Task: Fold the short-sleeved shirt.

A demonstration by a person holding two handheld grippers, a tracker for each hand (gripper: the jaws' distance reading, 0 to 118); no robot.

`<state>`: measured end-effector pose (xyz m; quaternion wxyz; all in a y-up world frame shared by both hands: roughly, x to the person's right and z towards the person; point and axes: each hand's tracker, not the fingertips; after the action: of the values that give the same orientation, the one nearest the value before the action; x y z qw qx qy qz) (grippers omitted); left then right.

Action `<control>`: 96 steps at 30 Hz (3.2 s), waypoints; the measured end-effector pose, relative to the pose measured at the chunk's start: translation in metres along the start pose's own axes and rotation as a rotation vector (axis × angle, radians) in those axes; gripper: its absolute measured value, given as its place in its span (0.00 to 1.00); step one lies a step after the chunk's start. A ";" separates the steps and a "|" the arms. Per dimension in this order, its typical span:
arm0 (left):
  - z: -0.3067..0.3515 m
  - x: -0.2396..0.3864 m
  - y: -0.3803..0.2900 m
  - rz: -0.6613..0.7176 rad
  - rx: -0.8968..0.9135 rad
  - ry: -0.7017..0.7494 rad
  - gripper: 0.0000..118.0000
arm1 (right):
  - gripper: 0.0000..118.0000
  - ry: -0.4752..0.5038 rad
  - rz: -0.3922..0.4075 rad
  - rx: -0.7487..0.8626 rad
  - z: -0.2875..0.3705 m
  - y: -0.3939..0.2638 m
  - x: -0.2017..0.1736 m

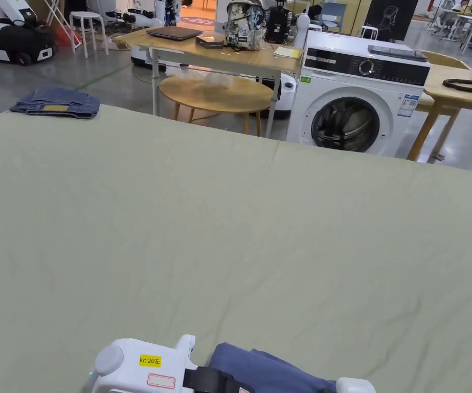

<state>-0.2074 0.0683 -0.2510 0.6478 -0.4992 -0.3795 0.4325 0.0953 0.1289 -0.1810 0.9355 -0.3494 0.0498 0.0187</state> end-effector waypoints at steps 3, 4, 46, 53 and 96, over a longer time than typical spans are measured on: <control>0.007 0.002 0.004 0.001 0.012 -0.015 0.12 | 0.00 -0.010 0.026 0.008 0.003 0.002 -0.004; 0.008 0.005 0.004 0.000 0.010 -0.018 0.13 | 0.00 -0.011 0.034 0.009 0.003 0.003 -0.006; 0.505 -0.006 0.063 0.191 0.287 0.684 0.22 | 0.00 0.042 0.117 0.094 -0.004 0.078 -0.062; 0.490 0.033 0.058 0.142 0.293 0.937 0.56 | 0.00 0.041 0.121 0.097 -0.003 0.080 -0.062; 0.056 0.153 -0.001 -0.797 0.918 0.923 0.00 | 0.00 -0.082 -0.081 0.357 0.034 0.112 0.032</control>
<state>-0.2076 0.2295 -0.2284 0.9904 -0.1353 -0.0040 0.0275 0.1225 0.2359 -0.2315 0.9838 -0.1787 -0.0001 -0.0141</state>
